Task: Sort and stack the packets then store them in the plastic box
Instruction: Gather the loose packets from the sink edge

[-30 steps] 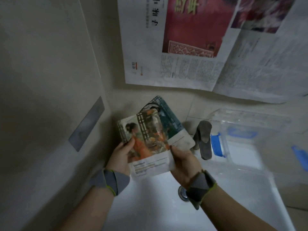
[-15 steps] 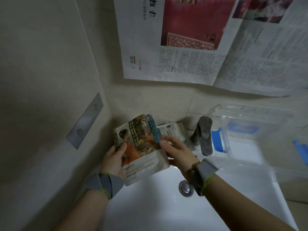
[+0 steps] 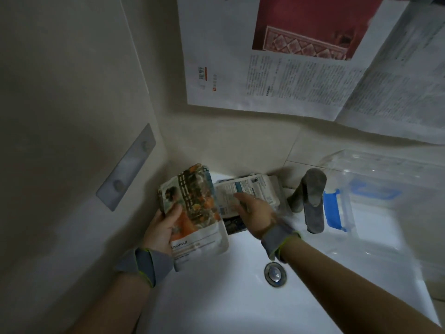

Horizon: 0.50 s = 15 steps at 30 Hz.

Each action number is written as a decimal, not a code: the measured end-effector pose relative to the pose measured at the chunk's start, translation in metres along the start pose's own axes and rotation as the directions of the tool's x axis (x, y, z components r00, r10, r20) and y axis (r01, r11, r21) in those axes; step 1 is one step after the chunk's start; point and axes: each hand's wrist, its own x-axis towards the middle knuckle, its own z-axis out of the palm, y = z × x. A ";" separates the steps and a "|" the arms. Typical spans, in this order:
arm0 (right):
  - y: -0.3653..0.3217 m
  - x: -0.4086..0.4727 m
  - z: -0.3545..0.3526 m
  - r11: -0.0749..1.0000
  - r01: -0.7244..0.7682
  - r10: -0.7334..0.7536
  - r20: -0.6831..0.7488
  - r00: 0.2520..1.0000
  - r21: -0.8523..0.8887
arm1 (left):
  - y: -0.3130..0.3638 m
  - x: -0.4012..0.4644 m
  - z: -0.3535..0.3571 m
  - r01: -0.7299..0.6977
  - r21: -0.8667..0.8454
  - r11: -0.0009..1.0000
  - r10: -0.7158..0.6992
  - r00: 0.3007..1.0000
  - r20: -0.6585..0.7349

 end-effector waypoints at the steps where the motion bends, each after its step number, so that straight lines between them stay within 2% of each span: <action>1: 0.011 0.010 0.009 0.977 0.059 -0.070 -0.047 0.996 -0.205 | 0.001 0.002 -0.001 0.015 0.000 1.000 -0.015 1.000 -0.006; 2: 0.019 0.019 0.015 0.927 0.098 -0.116 -0.027 0.993 -0.363 | 0.000 0.005 -0.003 0.029 -0.005 1.000 -0.029 1.000 -0.013; 3: 0.024 0.026 0.017 0.875 0.123 -0.090 0.091 0.992 -0.468 | 0.000 0.009 -0.007 0.039 -0.010 0.999 -0.039 0.999 -0.028; 5: 0.038 0.044 0.017 0.822 0.152 0.016 0.290 0.957 -0.548 | 0.002 0.015 -0.013 0.078 -0.014 0.997 -0.079 0.996 -0.033; 6: 0.042 0.052 0.016 0.818 0.155 0.046 0.331 0.942 -0.554 | 0.003 0.018 -0.015 0.097 -0.007 0.995 -0.097 0.995 -0.018; 9: 0.041 0.064 0.016 0.827 0.137 0.091 0.369 0.925 -0.546 | 0.002 0.024 -0.023 0.104 0.035 0.994 -0.105 0.994 0.010; 12: 0.037 0.066 0.019 0.864 0.031 0.141 0.302 0.943 -0.502 | -0.001 0.026 -0.025 0.103 0.048 0.994 -0.105 0.993 0.050; 15: 0.037 0.069 0.018 0.820 0.071 0.152 0.335 0.930 -0.567 | 0.000 0.024 -0.025 0.099 0.051 0.994 -0.101 0.994 0.042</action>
